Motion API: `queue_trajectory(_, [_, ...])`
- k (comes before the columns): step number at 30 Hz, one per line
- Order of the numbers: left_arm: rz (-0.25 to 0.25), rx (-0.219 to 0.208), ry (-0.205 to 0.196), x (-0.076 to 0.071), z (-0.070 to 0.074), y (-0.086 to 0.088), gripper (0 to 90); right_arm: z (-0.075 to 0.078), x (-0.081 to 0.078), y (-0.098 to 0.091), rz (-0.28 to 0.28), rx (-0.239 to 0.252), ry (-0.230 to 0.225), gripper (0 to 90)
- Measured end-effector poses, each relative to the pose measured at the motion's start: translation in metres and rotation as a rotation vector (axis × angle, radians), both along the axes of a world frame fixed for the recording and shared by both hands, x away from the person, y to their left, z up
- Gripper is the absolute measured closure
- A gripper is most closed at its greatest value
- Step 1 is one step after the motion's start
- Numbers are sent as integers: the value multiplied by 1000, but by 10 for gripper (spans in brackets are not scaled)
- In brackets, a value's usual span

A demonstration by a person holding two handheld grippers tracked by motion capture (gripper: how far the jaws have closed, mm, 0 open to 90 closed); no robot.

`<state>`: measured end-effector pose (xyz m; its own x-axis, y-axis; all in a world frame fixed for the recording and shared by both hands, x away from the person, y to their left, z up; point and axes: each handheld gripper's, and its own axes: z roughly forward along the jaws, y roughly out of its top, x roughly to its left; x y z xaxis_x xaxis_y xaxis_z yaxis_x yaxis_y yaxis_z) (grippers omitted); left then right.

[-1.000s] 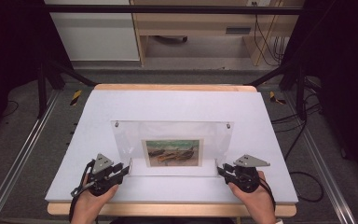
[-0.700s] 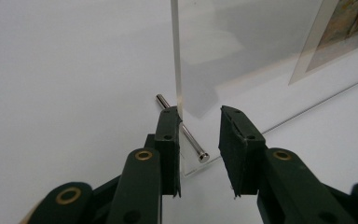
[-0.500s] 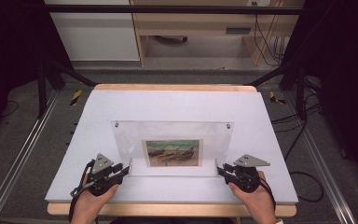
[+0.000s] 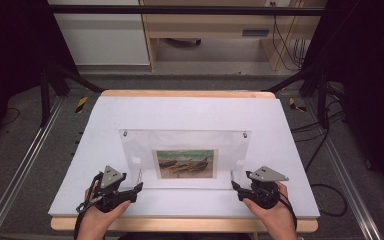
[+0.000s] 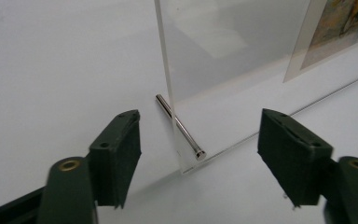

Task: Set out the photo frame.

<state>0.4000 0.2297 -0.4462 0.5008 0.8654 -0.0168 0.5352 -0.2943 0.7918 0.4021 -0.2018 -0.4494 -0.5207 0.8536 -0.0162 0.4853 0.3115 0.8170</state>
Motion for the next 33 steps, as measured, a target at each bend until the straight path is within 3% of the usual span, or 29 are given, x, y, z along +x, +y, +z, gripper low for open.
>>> queue_trajectory(1, [-2, -4, 0, -1, 1, 0, 248, 1, -1, -1, -5, -17, -24, 307])
queue_trajectory(6, [-4, -9, -12, -1, 3, 5, 137, 3, -4, -8, -46, -29, -48, 184])
queue_trajectory(13, [-21, -12, -28, -3, 6, 14, 98, 8, -12, -22, -59, -13, -86, 104])
queue_trajectory(21, [18, -24, -45, 0, 8, 26, 85, 11, -11, -38, -137, 10, -111, 97])
queue_trajectory(33, [60, 23, -48, 6, 6, 38, 85, 8, -7, -54, -222, 10, -104, 122])
